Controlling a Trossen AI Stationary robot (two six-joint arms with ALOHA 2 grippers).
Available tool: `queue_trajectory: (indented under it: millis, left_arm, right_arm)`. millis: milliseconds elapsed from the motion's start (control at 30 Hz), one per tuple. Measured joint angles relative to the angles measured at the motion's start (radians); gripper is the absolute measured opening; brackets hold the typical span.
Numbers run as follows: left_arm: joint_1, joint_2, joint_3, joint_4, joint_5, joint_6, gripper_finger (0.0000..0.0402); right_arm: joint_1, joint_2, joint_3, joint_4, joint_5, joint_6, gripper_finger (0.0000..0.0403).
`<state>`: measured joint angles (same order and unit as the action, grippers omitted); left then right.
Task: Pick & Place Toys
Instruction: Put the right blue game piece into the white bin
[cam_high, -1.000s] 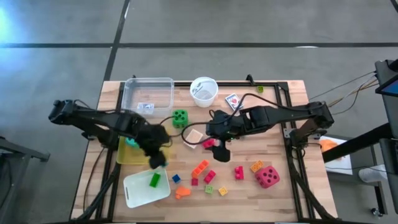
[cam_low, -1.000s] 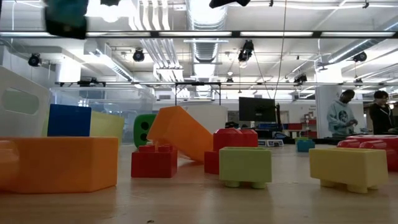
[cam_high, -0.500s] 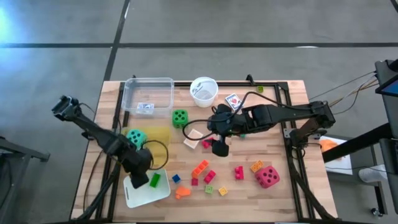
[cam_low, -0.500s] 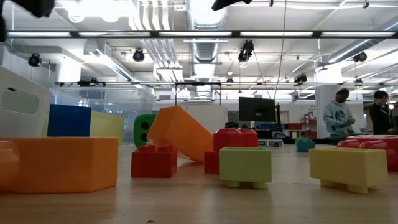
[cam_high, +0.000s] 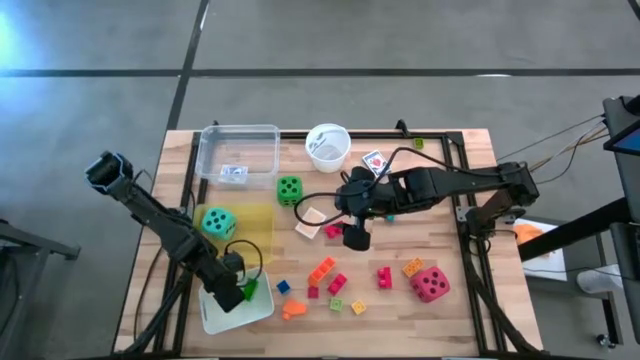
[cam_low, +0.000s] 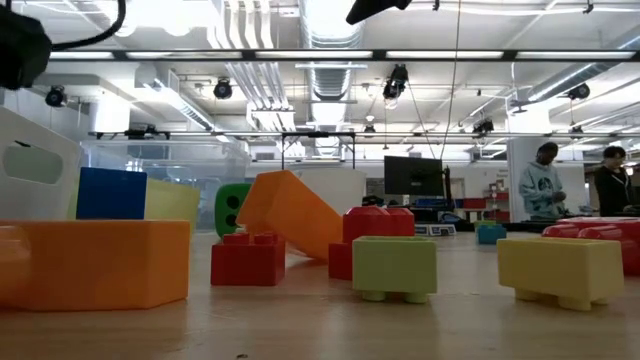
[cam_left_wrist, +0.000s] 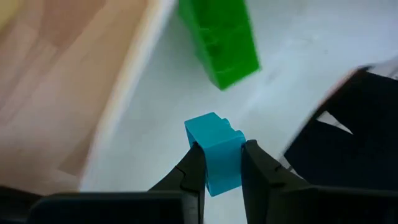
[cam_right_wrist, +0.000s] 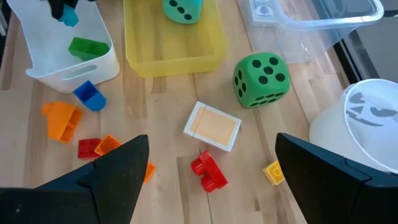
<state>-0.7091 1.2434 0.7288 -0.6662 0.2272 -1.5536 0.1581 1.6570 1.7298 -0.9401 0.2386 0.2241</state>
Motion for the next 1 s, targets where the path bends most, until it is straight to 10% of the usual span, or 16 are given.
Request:
queue_trajectory:
  millis: [1000]
  left_arm:
    - [0.001, -0.001, -0.172, 0.175, 0.004, -0.146, 0.0053]
  right_arm:
    - [-0.015, 0.001, -0.045, -0.007, 0.0, 0.003, 0.0345]
